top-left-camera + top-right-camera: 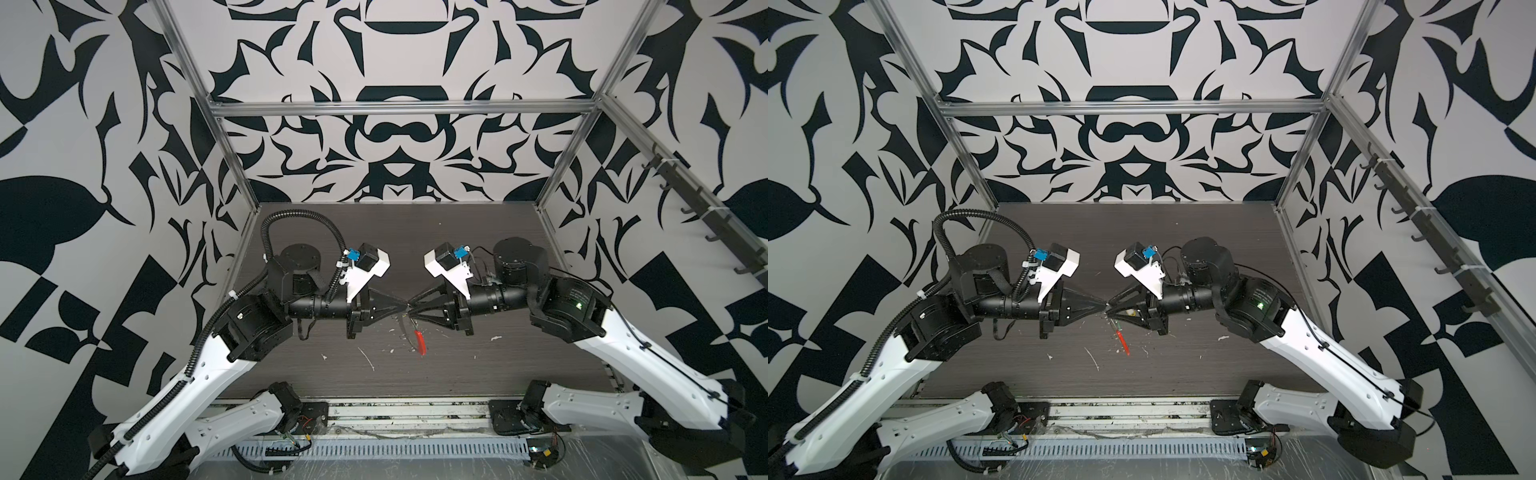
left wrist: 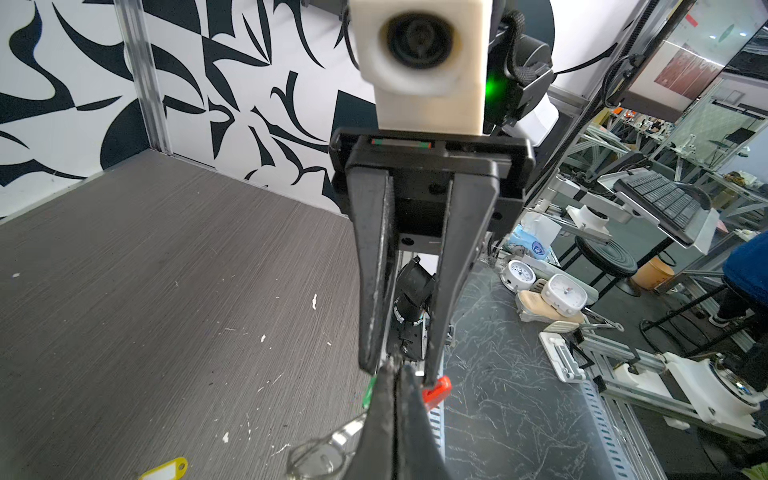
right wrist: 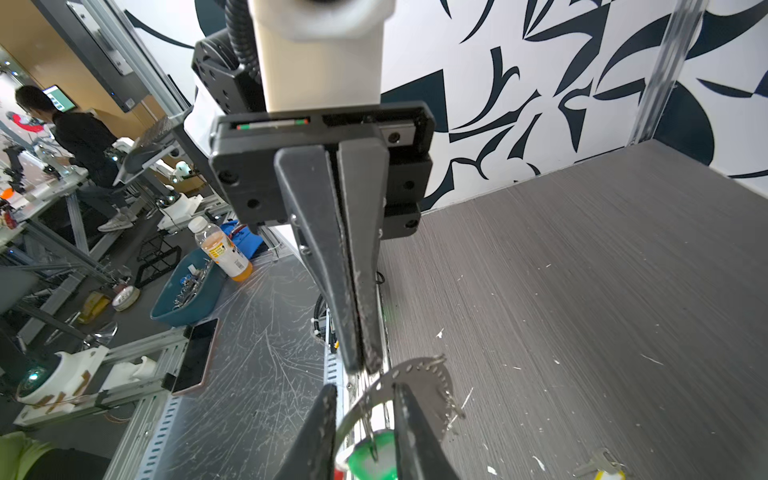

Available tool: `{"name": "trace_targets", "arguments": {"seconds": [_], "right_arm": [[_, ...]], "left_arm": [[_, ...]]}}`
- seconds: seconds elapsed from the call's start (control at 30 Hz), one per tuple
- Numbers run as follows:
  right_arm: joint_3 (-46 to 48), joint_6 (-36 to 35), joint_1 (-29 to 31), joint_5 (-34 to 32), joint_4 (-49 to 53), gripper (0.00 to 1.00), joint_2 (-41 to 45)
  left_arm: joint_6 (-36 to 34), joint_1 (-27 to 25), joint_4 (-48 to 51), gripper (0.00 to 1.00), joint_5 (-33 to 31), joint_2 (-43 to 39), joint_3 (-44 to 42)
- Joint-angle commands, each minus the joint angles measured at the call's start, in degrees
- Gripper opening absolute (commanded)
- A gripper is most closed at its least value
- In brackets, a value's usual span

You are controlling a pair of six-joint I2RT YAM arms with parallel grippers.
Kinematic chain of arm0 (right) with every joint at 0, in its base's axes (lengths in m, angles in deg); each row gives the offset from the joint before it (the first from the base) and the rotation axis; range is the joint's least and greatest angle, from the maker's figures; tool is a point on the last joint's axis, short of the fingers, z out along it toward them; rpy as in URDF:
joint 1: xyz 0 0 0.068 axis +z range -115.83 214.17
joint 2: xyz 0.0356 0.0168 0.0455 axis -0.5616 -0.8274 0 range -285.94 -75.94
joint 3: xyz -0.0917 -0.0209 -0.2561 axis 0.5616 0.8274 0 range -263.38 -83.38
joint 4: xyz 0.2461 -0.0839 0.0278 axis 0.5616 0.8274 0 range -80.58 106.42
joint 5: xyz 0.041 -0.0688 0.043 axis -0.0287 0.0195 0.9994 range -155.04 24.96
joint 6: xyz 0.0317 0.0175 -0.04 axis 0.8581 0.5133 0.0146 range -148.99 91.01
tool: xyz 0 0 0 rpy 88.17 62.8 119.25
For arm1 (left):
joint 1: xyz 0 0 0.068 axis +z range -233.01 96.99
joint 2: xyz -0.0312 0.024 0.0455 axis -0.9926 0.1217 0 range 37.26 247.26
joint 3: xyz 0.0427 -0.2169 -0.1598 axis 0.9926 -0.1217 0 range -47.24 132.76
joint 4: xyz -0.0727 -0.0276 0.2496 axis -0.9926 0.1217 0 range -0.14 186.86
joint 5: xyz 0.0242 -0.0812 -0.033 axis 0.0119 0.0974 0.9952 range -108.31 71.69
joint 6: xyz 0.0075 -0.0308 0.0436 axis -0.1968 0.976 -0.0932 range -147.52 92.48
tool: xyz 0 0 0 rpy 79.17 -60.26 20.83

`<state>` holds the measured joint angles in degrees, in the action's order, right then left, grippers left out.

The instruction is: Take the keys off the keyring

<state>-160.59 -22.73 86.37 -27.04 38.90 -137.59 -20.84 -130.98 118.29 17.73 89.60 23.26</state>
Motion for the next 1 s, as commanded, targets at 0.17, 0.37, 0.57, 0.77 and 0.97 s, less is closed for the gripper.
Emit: {"name": "trace_targets", "arguments": {"seconds": [0.17, 0.37, 0.57, 0.77, 0.97], "right_arm": [[1.2, 0.9, 0.1, 0.9, -4.4, 0.3, 2.1], [2.3, 1.1, 0.1, 0.8, -5.0, 0.3, 2.4], [3.1, 1.4, 0.1, 0.9, -5.7, 0.25, 2.7], [3.5, 1.5, 0.0, 0.7, -6.4, 0.07, 2.7], [4.4, 1.9, 0.1, 0.5, -7.7, 0.0, 2.7]], "left_arm": [[0.6, 0.0, -2.2, 0.0, -1.3, -1.5, -1.1], [0.6, 0.0, -2.4, 0.0, -2.0, -2.1, -1.2], [0.6, 0.0, -2.7, 0.0, -2.7, -2.5, -1.4], [0.7, 0.0, -3.5, 0.0, -4.0, -3.4, -2.0], [1.8, 0.1, -7.5, 0.0, -5.5, -5.3, -4.2]]}}
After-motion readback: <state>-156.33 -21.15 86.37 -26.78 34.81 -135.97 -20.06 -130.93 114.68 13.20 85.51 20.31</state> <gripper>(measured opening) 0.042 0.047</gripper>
